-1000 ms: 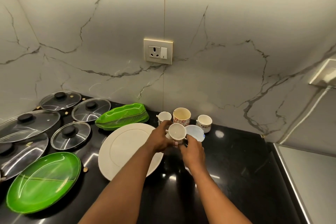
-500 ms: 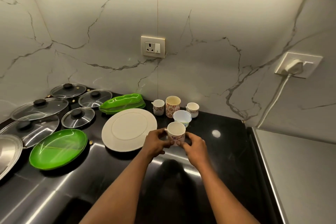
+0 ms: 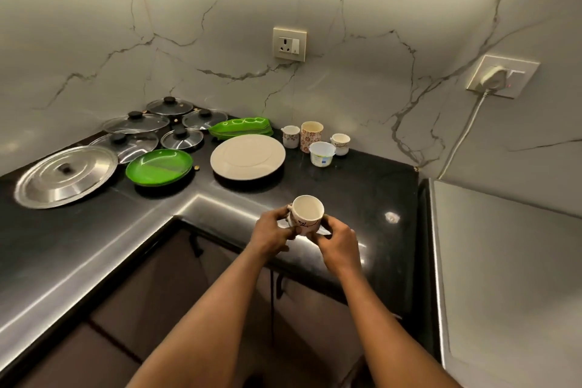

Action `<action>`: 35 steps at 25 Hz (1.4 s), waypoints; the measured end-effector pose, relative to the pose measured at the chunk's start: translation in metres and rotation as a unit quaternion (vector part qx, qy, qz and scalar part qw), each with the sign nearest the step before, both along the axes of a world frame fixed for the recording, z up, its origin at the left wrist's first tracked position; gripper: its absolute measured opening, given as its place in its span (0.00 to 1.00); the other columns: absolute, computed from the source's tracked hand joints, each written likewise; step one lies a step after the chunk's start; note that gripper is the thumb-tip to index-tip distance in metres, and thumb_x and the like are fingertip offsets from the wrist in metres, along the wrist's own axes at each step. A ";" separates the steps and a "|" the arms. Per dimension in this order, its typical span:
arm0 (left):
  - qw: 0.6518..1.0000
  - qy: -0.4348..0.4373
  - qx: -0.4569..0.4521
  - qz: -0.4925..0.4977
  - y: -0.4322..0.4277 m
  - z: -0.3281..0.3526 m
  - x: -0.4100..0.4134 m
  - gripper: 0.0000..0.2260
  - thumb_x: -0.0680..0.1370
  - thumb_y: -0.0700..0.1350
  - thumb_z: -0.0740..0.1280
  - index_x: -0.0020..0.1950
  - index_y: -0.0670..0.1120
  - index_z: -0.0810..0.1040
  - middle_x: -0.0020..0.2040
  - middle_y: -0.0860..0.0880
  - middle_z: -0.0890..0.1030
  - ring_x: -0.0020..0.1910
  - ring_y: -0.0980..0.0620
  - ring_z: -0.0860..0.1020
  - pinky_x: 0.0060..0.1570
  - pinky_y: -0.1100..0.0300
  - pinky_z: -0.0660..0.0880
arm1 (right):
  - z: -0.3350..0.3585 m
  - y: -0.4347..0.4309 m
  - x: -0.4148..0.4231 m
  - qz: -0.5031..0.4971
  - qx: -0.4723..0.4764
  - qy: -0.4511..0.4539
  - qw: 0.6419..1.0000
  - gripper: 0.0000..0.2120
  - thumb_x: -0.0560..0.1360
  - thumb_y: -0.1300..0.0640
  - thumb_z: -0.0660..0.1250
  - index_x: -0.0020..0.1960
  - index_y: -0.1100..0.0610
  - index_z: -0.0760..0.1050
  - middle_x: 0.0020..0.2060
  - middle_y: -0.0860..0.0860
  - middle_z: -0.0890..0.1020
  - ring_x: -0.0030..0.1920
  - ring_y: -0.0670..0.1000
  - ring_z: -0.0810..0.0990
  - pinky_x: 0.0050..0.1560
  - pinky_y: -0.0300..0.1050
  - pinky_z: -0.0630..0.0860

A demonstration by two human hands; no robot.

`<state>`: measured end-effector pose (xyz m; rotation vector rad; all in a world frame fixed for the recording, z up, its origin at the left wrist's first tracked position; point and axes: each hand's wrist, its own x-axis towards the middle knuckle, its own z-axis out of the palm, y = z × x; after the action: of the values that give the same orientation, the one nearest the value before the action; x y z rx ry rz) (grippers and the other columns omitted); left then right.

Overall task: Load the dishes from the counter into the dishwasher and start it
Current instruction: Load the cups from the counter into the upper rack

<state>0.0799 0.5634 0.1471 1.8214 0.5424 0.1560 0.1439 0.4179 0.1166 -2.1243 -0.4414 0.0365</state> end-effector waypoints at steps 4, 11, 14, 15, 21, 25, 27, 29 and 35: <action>0.999 -0.020 0.023 0.014 -0.010 -0.001 -0.054 0.20 0.73 0.33 0.73 0.63 0.46 0.79 0.50 0.49 0.82 0.40 0.51 0.78 0.43 0.52 0.78 | 0.001 -0.010 -0.051 0.025 0.000 -0.004 1.000 0.19 0.69 0.53 0.76 0.59 0.50 0.80 0.54 0.46 0.84 0.55 0.48 0.82 0.52 0.48 0.79; 0.999 -0.004 0.026 0.036 -0.028 -0.004 -0.138 0.18 0.73 0.34 0.73 0.60 0.47 0.81 0.52 0.46 0.83 0.42 0.50 0.80 0.37 0.54 0.81 | 0.006 -0.031 -0.136 0.027 0.017 -0.009 0.999 0.16 0.68 0.55 0.74 0.56 0.51 0.81 0.50 0.46 0.85 0.51 0.47 0.83 0.50 0.51 0.80; 0.999 -0.011 0.004 0.047 -0.041 -0.012 -0.179 0.22 0.71 0.37 0.76 0.64 0.47 0.80 0.55 0.48 0.84 0.42 0.46 0.83 0.36 0.52 0.80 | 0.006 -0.045 -0.180 0.013 0.005 0.000 1.000 0.19 0.68 0.54 0.75 0.58 0.51 0.80 0.51 0.48 0.85 0.52 0.49 0.82 0.51 0.52 0.79; 0.999 -0.013 -0.002 0.052 -0.045 -0.016 -0.193 0.23 0.71 0.38 0.76 0.65 0.47 0.80 0.56 0.49 0.84 0.48 0.42 0.83 0.42 0.48 0.81 | 0.007 -0.050 -0.195 0.005 -0.005 0.001 1.000 0.21 0.68 0.54 0.76 0.60 0.52 0.80 0.53 0.49 0.84 0.54 0.50 0.81 0.52 0.52 0.79; 0.999 0.013 -0.019 0.029 -0.093 -0.043 -0.286 0.26 0.72 0.39 0.77 0.69 0.44 0.76 0.62 0.50 0.80 0.61 0.47 0.79 0.63 0.51 0.75 | -0.012 -0.096 -0.302 -0.035 -0.028 0.032 0.998 0.25 0.68 0.53 0.77 0.64 0.54 0.78 0.57 0.52 0.83 0.58 0.53 0.80 0.56 0.51 0.78; 0.999 0.039 -0.017 -0.004 -0.147 -0.058 -0.327 0.24 0.72 0.41 0.76 0.67 0.45 0.78 0.58 0.50 0.82 0.54 0.47 0.81 0.55 0.45 0.80 | -0.024 -0.152 -0.351 -0.066 -0.045 0.059 0.995 0.26 0.66 0.51 0.77 0.63 0.52 0.78 0.56 0.50 0.83 0.56 0.51 0.81 0.55 0.51 0.78; 0.999 0.039 -0.005 -0.016 -0.177 -0.061 -0.344 0.23 0.72 0.41 0.76 0.66 0.46 0.79 0.56 0.50 0.83 0.51 0.47 0.81 0.53 0.46 0.80 | -0.029 -0.182 -0.369 -0.074 -0.040 0.068 0.994 0.27 0.65 0.48 0.76 0.63 0.50 0.78 0.55 0.48 0.84 0.55 0.50 0.81 0.54 0.53 0.79; 0.999 0.036 -0.020 -0.021 -0.207 -0.063 -0.358 0.23 0.72 0.39 0.76 0.67 0.44 0.78 0.57 0.50 0.82 0.50 0.48 0.81 0.54 0.46 0.80 | -0.031 -0.212 -0.384 -0.076 -0.046 0.075 0.993 0.26 0.64 0.47 0.75 0.62 0.49 0.78 0.53 0.46 0.84 0.53 0.48 0.81 0.53 0.53 0.79; 0.996 0.043 -0.062 -0.054 -0.302 -0.067 -0.390 0.21 0.74 0.35 0.73 0.67 0.39 0.76 0.57 0.47 0.81 0.46 0.52 0.78 0.45 0.55 0.77 | -0.041 -0.305 -0.417 -0.074 -0.039 0.093 0.992 0.19 0.69 0.57 0.75 0.60 0.53 0.80 0.51 0.49 0.84 0.50 0.50 0.81 0.50 0.50 0.78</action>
<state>-0.3102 0.2617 0.0797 1.7381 0.5011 -0.0286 -0.2735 0.1132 0.0751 -2.2008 -0.1743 0.1682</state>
